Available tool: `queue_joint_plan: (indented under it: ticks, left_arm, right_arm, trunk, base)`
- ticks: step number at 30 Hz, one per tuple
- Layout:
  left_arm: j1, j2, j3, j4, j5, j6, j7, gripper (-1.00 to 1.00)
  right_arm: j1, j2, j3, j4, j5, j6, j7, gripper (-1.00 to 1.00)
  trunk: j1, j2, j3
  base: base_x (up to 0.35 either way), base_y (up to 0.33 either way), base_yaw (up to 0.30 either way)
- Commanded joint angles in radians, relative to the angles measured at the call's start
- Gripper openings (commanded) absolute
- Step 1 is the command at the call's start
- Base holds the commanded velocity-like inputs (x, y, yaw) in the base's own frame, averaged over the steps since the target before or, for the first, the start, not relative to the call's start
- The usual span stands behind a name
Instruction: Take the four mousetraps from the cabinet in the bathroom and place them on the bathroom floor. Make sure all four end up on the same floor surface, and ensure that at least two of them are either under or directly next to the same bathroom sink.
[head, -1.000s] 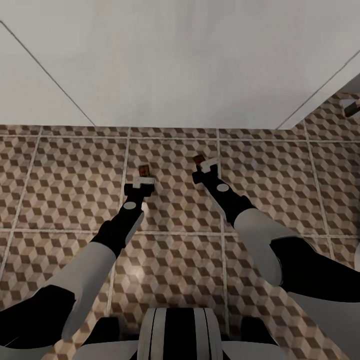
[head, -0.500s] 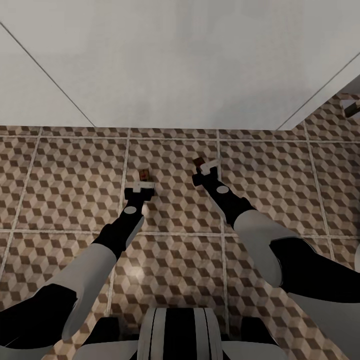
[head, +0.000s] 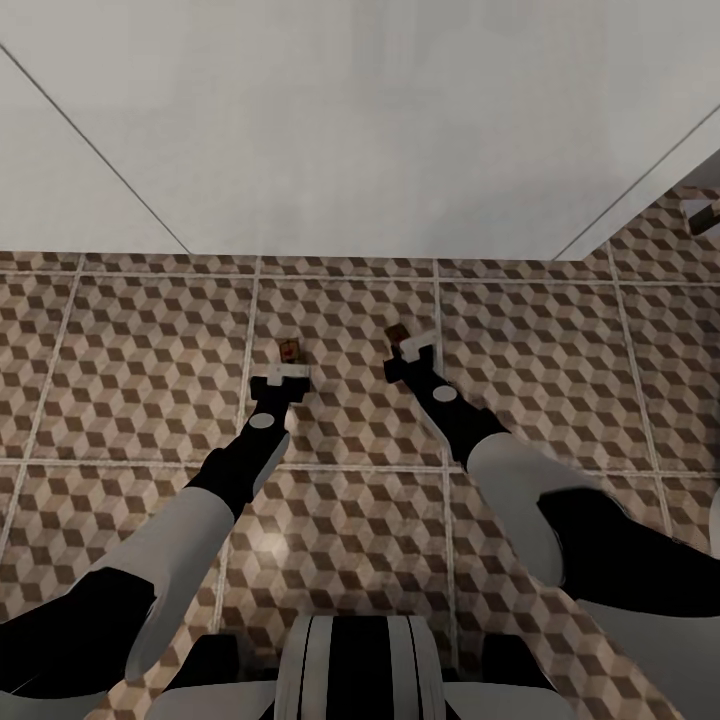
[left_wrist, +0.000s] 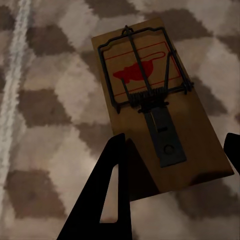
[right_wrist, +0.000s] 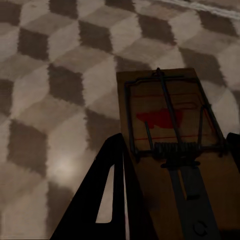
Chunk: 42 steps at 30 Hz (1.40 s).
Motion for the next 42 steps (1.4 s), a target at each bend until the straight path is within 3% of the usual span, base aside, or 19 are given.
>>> queue_joint_plan:
  ticks: [1, 42]
  left_arm:
    - [-0.001, 0.001, -0.006, 0.001, 0.003, -0.001, 0.008, -1.0]
    - [-0.001, -0.003, -0.006, 0.033, 0.004, -0.003, 0.006, -1.0]
  right_arm:
    - [0.009, 0.0, 0.0, 0.001, 0.0, -0.006, 0.003, -1.0]
    - [0.033, 0.0, 0.0, 0.002, 0.0, -0.025, 0.003, -1.0]
  trunk:
    - [0.0, 0.0, 0.0]
    - [0.0, 0.0, 0.0]
  base:
    - [0.0, 0.0, 0.0]
    - [0.023, 0.006, 0.0]
